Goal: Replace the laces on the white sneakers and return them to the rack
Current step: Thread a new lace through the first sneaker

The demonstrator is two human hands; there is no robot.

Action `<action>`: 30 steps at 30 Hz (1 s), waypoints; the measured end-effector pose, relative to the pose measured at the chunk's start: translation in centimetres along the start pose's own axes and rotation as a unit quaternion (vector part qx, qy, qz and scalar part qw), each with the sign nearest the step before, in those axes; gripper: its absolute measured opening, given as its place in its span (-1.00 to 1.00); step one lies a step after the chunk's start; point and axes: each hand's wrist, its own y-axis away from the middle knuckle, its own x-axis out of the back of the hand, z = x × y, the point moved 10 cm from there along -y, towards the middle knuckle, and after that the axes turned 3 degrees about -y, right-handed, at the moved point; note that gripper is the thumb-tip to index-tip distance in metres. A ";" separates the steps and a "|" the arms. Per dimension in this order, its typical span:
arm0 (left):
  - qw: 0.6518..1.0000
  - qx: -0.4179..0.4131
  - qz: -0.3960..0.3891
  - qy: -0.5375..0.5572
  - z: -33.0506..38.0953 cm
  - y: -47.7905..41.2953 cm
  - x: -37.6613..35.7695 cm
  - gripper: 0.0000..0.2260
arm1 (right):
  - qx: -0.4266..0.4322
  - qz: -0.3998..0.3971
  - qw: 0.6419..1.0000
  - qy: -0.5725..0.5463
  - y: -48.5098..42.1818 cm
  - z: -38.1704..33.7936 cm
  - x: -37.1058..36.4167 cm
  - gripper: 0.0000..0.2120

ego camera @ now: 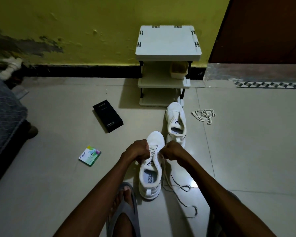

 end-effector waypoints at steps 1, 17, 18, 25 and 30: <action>1.000 0.000 0.001 -0.008 0.1 0.0 0.0 -0.73 | 0.007 0.000 1.000 -0.004 0.3 -0.6 0.3 -0.86; 0.963 -0.187 0.139 0.137 7.2 1.5 8.9 -0.93 | 0.176 0.029 0.981 0.070 7.1 -11.9 8.7 -0.90; 0.961 -0.194 0.153 0.122 7.3 1.7 9.7 -0.93 | 0.165 0.016 0.982 0.096 6.8 -11.2 8.3 -0.90; 0.954 -0.281 -0.039 0.092 10.0 3.0 6.0 -0.84 | 0.148 0.002 0.987 0.058 7.1 -10.3 7.0 -0.81; 0.929 -0.299 -0.122 0.178 10.0 3.7 4.7 -0.76 | 0.146 0.031 0.988 -0.037 6.9 -10.4 8.2 -0.86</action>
